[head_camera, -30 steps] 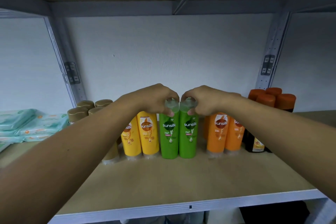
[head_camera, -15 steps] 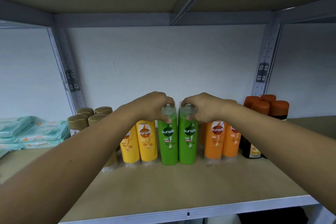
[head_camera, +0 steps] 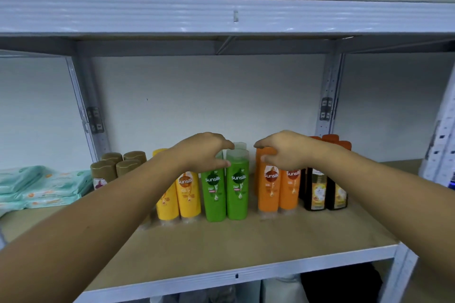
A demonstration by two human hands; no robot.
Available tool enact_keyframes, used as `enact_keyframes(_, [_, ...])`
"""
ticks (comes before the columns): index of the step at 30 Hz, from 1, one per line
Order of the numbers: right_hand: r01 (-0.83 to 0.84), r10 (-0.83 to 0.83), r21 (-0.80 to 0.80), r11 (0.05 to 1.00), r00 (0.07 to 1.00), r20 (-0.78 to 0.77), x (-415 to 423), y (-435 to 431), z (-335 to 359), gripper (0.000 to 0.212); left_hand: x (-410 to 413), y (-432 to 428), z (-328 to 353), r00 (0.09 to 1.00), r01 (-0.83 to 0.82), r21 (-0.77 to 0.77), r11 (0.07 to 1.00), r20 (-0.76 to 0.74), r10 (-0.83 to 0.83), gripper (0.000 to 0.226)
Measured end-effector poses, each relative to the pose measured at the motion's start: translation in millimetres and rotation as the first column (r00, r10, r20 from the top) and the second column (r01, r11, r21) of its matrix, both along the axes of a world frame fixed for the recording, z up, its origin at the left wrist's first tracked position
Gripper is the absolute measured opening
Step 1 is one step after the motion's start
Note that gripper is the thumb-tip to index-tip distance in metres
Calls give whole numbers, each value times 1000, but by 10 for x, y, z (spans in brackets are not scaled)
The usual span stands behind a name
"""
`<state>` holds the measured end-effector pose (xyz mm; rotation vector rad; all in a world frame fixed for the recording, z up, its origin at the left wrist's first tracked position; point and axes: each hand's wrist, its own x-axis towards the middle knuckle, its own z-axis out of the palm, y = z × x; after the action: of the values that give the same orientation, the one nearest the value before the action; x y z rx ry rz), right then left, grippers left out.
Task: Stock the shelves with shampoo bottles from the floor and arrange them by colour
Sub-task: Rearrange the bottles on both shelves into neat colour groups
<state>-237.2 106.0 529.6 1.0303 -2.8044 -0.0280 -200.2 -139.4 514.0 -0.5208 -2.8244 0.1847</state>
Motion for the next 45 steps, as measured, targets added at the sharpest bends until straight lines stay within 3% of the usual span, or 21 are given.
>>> enact_keyframes(8, [108, -109, 6, 994, 991, 80, -180, 414, -3, 65, -82, 577, 128, 999, 52, -36, 998, 8, -52, 58])
enact_keyframes(15, [168, -167, -11, 986, 985, 54, -549, 484, -295, 32, -542, 992, -67, 1000, 5, -29, 1000, 23, -4, 64])
enact_keyframes(20, [169, -150, -113, 979, 976, 161, -695, 527, -420, 48, -805, 1209, -186, 999, -6, -64, 998, 34, 8, 68])
enact_keyframes(23, [153, -129, -150, 977, 979, 159, -767, 531, -434, 39, -896, 1231, -252, 999, -1, -17, 1000, 51, 2, 66])
enact_keyframes(30, [194, -162, -267, 944, 977, 137, -849, 529, -566, 46, -976, 1178, -308, 998, 42, 132, 990, 37, -47, 57])
enact_keyframes(40, [164, -91, -341, 926, 971, 220, -915, 632, -510, 45, -1025, 1093, -248, 997, 47, 189, 981, 51, -58, 52])
enact_keyframes(45, [177, -131, -378, 909, 981, 145, -974, 698, -282, 43, -1140, 1000, -76, 999, 7, 295, 956, 30, -17, 44])
